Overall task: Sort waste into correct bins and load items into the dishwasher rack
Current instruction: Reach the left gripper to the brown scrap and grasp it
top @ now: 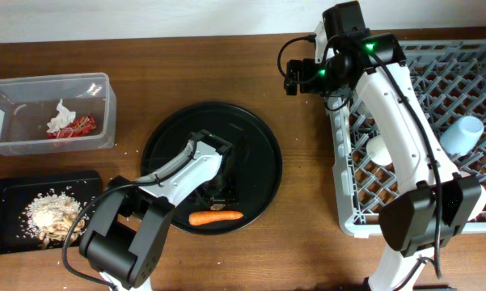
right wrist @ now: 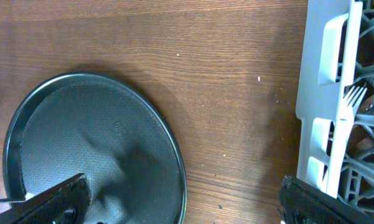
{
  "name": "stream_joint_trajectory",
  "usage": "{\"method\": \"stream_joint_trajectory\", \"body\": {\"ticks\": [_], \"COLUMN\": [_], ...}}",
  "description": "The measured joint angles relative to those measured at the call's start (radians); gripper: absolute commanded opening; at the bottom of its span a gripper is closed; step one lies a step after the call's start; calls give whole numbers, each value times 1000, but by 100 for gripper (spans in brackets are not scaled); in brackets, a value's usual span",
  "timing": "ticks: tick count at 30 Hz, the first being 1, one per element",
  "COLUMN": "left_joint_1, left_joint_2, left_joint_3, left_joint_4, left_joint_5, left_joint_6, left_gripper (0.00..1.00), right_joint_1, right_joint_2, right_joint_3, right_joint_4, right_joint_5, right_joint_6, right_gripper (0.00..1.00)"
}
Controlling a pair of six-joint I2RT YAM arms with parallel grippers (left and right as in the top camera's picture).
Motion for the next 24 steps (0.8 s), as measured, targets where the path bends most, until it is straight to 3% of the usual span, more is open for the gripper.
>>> {"method": "stream_joint_trajectory", "body": {"ticks": [4, 6, 9, 15, 16, 24], "left_joint_1": [0, 0, 0, -5, -5, 61], "left_joint_2": [0, 0, 0, 0, 0, 0], "left_joint_3": [0, -1, -16, -18, -18, -18], "left_joint_4": [5, 8, 17, 28, 28, 31], "left_joint_5": [21, 24, 25, 44, 47, 58], "left_joint_6": [5, 5, 10, 13, 13, 16], "left_gripper": [75, 63, 53, 44, 35, 30], "right_joint_1": [0, 0, 0, 0, 0, 0], "right_joint_2": [0, 0, 0, 0, 0, 0], "right_joint_3": [0, 0, 0, 0, 0, 0], "right_joint_4": [0, 0, 0, 0, 0, 0], "right_joint_5": [0, 0, 0, 0, 0, 0], "right_joint_6": [0, 0, 0, 0, 0, 0], "right_gripper": [99, 99, 99, 99, 99, 99]}}
